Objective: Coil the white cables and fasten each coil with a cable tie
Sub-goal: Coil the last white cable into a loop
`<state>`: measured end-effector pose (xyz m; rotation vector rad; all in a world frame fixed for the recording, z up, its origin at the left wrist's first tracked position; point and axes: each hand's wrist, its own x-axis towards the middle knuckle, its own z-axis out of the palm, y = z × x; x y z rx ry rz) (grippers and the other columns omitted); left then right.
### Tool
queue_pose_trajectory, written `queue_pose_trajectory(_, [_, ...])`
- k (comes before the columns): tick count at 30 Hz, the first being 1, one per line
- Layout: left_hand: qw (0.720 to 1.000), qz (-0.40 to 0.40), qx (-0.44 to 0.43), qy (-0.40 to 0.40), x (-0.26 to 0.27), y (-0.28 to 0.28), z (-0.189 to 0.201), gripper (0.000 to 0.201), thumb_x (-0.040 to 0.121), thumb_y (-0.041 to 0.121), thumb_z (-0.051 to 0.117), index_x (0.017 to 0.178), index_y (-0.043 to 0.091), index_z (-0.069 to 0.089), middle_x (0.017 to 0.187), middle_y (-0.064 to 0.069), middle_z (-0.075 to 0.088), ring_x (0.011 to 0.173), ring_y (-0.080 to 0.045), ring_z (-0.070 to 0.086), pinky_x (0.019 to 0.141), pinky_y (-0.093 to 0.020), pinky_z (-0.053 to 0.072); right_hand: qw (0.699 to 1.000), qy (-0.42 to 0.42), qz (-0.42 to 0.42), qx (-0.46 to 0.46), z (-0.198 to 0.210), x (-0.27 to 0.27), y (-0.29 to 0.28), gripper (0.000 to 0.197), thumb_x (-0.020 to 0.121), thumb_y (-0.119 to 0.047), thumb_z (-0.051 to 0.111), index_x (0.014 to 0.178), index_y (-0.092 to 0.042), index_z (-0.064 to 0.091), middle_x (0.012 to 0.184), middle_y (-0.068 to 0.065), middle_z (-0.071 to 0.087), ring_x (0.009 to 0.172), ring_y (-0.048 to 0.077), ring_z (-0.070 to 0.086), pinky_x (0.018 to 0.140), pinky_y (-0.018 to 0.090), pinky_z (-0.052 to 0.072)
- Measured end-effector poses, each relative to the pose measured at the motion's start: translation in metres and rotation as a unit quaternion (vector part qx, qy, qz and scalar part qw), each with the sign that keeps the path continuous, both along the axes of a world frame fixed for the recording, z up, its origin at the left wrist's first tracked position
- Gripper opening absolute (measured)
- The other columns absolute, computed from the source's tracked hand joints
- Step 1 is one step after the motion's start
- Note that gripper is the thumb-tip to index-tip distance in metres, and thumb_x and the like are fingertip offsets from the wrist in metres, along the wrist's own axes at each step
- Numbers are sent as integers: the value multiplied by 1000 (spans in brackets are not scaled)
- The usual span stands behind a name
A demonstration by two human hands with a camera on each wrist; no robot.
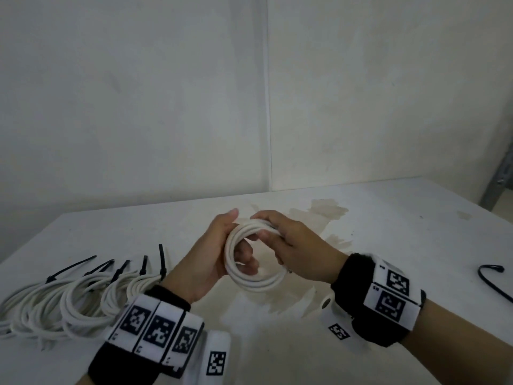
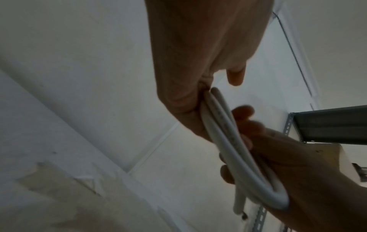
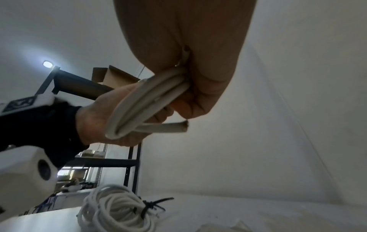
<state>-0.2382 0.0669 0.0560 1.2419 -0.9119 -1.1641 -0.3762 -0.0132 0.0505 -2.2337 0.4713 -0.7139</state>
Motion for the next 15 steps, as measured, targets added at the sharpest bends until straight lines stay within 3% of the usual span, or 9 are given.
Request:
queue_pose_trajectory(3, [996,35,-7,-79,-12,0,3,44,95,41,39,65,10,47,43,6,29,36,-9,29,41,-19,37,1000,-7,13,3,4,-2,-1,26,97,-14,43,120,-6,47,76,-19,47,60,-11,51,56,7,37])
queue_pose_trajectory(7, [992,117,-24,-36,-24,-2,-7,41,95,33,45,60,14,38,45,7,24,37,-8,22,36,-18,27,994,-64,0,83,1,-1,1,28,98,-23,36,116,-7,51,72,-14,46,56,-5,49,57,10,37])
queue_pose_trajectory(10, [987,157,-40,8,-25,-5,-9,40,96,32,44,60,15,38,44,7,24,36,-7,22,36,-18,26,987,-92,-12,130,-4,-2,1,33,99,-27,27,92,-7,52,67,-3,45,52,3,47,56,13,39])
queue_pose_trajectory(12, [987,151,-48,20,-26,-6,-11,40,97,32,42,61,14,37,45,6,23,36,-8,22,38,-19,30,987,-96,-18,126,-4,-3,-1,32,99,-25,27,77,-13,46,65,-3,43,50,4,45,55,15,39])
queue_pose_trajectory(15, [995,85,-18,42,-19,-6,-13,45,96,31,38,55,13,41,44,2,30,37,-11,32,46,-24,43,992,-72,-14,106,-3,-7,-5,30,99,-25,29,75,-20,44,64,-6,39,51,4,40,58,23,39])
